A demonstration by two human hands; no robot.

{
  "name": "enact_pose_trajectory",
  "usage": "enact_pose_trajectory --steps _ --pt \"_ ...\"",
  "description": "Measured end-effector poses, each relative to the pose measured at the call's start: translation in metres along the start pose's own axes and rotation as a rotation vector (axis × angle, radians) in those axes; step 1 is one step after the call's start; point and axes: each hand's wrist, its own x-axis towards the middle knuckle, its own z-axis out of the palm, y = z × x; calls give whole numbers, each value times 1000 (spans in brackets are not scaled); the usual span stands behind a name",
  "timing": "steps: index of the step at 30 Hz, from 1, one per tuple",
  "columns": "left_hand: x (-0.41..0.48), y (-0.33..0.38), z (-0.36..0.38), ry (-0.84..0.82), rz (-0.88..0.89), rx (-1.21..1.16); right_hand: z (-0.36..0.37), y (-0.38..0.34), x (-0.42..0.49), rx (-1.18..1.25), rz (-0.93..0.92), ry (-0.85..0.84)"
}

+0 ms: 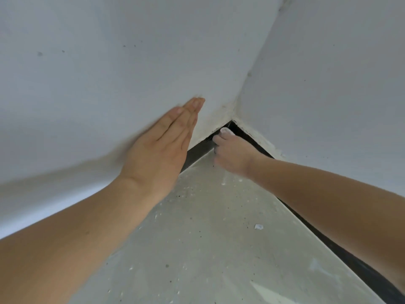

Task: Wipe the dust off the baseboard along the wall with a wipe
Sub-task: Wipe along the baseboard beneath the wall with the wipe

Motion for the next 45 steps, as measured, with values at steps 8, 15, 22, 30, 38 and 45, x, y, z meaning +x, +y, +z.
enact_pose_trajectory --steps 8,15,22,30,38,45 --pt "0 -7 6 21 28 116 42 5 -11 -33 29 39" --pt "0 -4 7 40 26 88 20 -2 -48 170 -59 -383" --pt "4 -4 8 40 20 150 6 23 -25 -37 46 75" --pt "5 -1 9 -8 -13 35 27 -2 -83 109 -35 -312" --pt "4 3 12 32 0 49 14 3 -30 56 -19 77" --pt "4 5 16 27 6 69 29 10 4 16 55 122"
